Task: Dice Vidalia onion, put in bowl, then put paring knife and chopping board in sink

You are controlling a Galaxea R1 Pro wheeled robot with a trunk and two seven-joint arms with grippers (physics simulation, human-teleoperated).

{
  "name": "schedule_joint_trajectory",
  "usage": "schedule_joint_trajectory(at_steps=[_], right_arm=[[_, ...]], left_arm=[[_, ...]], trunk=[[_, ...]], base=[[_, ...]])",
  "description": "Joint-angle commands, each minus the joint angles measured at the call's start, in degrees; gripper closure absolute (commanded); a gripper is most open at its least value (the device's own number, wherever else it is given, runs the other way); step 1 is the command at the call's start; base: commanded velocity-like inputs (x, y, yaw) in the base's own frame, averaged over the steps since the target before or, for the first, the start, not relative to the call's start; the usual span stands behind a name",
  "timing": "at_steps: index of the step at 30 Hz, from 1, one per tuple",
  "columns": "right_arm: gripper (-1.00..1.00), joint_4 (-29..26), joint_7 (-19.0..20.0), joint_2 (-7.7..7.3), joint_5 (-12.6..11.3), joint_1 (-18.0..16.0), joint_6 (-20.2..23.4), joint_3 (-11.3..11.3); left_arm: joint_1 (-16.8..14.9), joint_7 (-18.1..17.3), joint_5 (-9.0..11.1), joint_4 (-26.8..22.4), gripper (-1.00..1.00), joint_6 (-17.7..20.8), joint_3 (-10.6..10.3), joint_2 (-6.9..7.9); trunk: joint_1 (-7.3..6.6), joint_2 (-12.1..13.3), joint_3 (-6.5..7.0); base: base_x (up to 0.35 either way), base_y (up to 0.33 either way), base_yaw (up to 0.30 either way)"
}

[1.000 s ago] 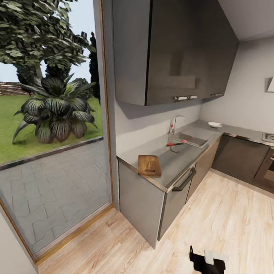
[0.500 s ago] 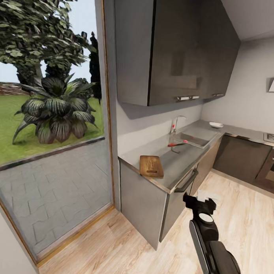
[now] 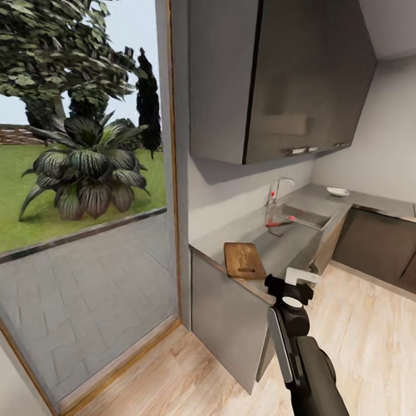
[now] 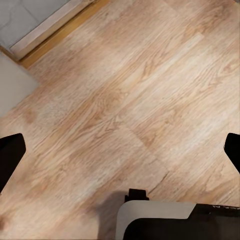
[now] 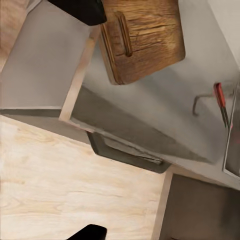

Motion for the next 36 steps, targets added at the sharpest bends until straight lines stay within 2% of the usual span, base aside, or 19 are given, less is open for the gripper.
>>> schedule_joint_trajectory(at_steps=[1, 14, 18, 24, 28, 31, 36], right_arm=[[-1.0, 0.0, -0.4, 0.0, 0.0, 0.0, 0.4, 0.1], [-1.0, 0.1, -1.2, 0.0, -0.1, -0.1, 1.6, -0.2], [-1.0, 0.2, -1.2, 0.0, -1.1, -0.1, 2.9, -0.3], [-1.0, 0.6, -1.3, 0.0, -5.3, -0.1, 4.5, -0.4], [-1.0, 1.9, -1.5, 0.0, -10.3, -0.1, 5.6, -0.6], [-1.0, 3.8, -3.7, 0.0, -14.7, -0.1, 5.9, -0.6], [-1.0, 4.3, -5.7, 0.0, -18.5, -0.1, 6.0, -0.6]], left_arm=[[0.0, 0.0, 0.1, 0.0, -1.0, -0.1, 0.0, -0.01], [0.0, -0.2, 0.1, 0.1, -1.0, -0.2, 0.0, -0.01], [0.0, -0.2, 0.1, 0.2, -1.0, -0.2, 0.0, -0.01], [0.0, -0.2, 0.0, 0.5, -1.0, -0.2, 0.0, -0.01], [0.0, -0.2, 0.0, 0.5, -1.0, -0.2, 0.0, -0.01], [0.0, -0.2, 0.0, 0.5, -1.0, -0.2, 0.0, -0.01], [0.0, -0.2, 0.0, 0.5, -1.0, -0.2, 0.0, -0.01]], trunk=[[0.05, 0.0, -0.01], [0.05, 0.0, -0.01], [0.05, 0.0, -0.01], [0.05, 0.0, -0.01], [0.05, 0.0, -0.01], [0.05, 0.0, -0.01], [0.05, 0.0, -0.01]], base=[[0.267, 0.063, 0.0], [0.298, -0.069, 0.0], [0.228, -0.078, 0.0], [0.058, -0.015, 0.0], [0.009, -0.002, 0.0], [0.008, 0.0, 0.0], [0.12, 0.0, 0.0]])
